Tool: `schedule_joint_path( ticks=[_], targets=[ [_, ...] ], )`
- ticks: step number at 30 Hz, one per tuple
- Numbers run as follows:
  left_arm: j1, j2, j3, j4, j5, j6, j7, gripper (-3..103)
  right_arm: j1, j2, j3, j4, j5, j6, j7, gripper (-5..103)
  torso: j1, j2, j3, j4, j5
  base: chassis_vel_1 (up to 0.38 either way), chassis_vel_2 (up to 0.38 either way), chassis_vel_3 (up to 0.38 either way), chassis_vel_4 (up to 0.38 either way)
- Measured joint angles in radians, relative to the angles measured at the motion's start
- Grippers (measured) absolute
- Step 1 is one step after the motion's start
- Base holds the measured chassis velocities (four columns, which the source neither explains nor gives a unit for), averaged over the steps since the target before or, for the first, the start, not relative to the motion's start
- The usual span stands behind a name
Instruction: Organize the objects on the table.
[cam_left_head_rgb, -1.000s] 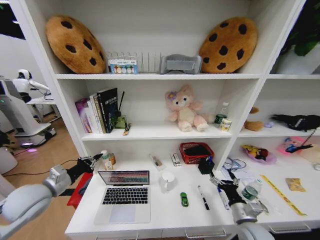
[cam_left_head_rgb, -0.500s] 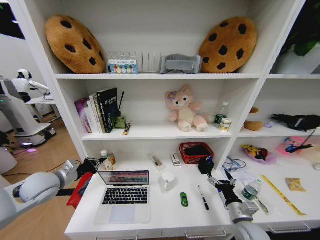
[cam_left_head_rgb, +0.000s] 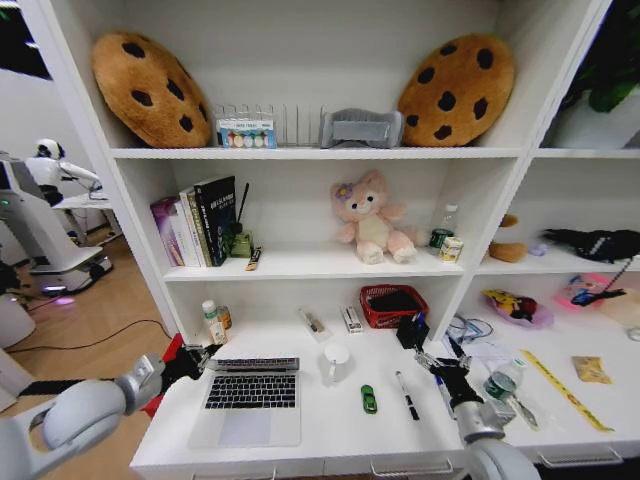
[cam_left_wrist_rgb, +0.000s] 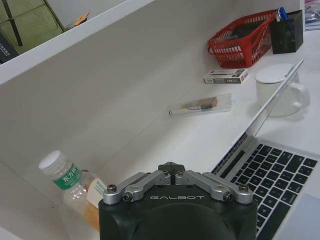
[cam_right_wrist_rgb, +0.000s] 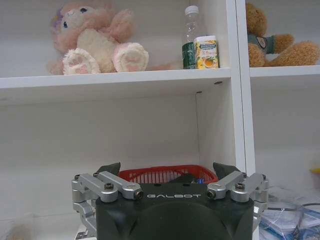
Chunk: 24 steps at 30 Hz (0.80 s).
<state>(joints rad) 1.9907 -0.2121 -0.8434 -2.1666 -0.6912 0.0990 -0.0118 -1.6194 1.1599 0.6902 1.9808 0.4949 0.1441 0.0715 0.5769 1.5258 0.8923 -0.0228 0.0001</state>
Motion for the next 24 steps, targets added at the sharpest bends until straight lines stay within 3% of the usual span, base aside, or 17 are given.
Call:
schedule_joint_path(
  ticks=[8,10,12,14,15,16,17,19,20,21,22,24],
  targets=[
    [0.102,-0.161,-0.003,-0.031,0.117,-0.03,0.004,0,0.002,-0.004,-0.007,0.008,-0.001,-0.004,0.009,100,0.0,0.0,0.0,0.0,-0.0001,0.0,0.0,0.0,0.0],
    [0.141,-0.292,0.036,-0.026,0.2,-0.052,0.011,0,-0.005,-0.004,-0.005,0.009,0.0,-0.005,0.01,100,0.0,0.0,0.0,0.0001,-0.0002,0.0,0.0,0.0,0.0],
    [0.147,-0.327,0.05,-0.021,0.219,-0.059,0.013,0,-0.006,-0.004,-0.005,0.008,0.0,-0.005,0.01,100,0.0,0.0,0.0,0.0001,-0.0001,0.0,0.0,0.0,0.0],
    [0.148,-0.426,0.098,0.0,0.283,-0.086,0.02,0,-0.01,0.0,-0.007,0.007,-0.002,-0.004,0.01,100,0.0,0.0,0.0,0.0003,0.0001,0.0,0.0,0.0,0.0],
    [0.148,-0.426,0.098,0.0,0.283,-0.086,0.02,0,-0.01,0.0,-0.007,0.007,-0.002,-0.004,0.01,100,0.0,0.0,0.0,0.0003,0.0001,0.0,0.0,0.0,0.0],
    [0.128,-0.49,0.128,0.013,0.309,-0.099,0.019,0,-0.011,0.003,-0.009,0.007,-0.003,-0.004,0.01,100,0.0,0.0,0.0,0.0004,0.0,0.0,0.0,0.0,0.0],
    [0.128,-0.49,0.128,0.013,0.309,-0.099,0.019,0,-0.011,0.003,-0.009,0.007,-0.003,-0.004,0.01,100,0.0,0.0,0.0,0.0004,0.0,0.0,0.0,0.0,0.0],
    [0.083,-0.59,0.145,0.024,0.312,-0.109,-0.001,-3,-0.016,0.005,-0.01,0.013,-0.003,-0.004,0.01,100,0.0,0.0,0.0,0.0,-0.0001,0.0,0.0,0.0,0.0],
    [0.083,-0.59,0.145,0.024,0.312,-0.109,-0.001,-3,-0.016,0.005,-0.01,0.013,-0.003,-0.004,0.01,100,0.0,0.0,0.0,0.0,-0.0001,0.0,0.0,0.0,0.0],
    [0.056,-0.653,0.137,0.019,0.287,-0.105,-0.014,2,-0.021,0.004,-0.009,0.015,-0.003,-0.003,0.01,100,0.0,0.0,0.0,0.0001,-0.0002,0.0,0.0,0.0,0.0],
    [0.056,-0.653,0.137,0.019,0.287,-0.105,-0.014,2,-0.021,0.004,-0.009,0.015,-0.003,-0.003,0.01,100,0.0,0.0,0.0,0.0001,-0.0002,0.0,0.0,0.0,0.0],
    [0.017,-0.755,0.094,-0.019,0.234,-0.097,-0.039,18,-0.028,0.002,-0.006,0.016,-0.001,-0.001,0.009,100,0.0,0.0,0.0,-0.0001,0.0001,0.0,0.0,0.0,0.0]
  ],
)
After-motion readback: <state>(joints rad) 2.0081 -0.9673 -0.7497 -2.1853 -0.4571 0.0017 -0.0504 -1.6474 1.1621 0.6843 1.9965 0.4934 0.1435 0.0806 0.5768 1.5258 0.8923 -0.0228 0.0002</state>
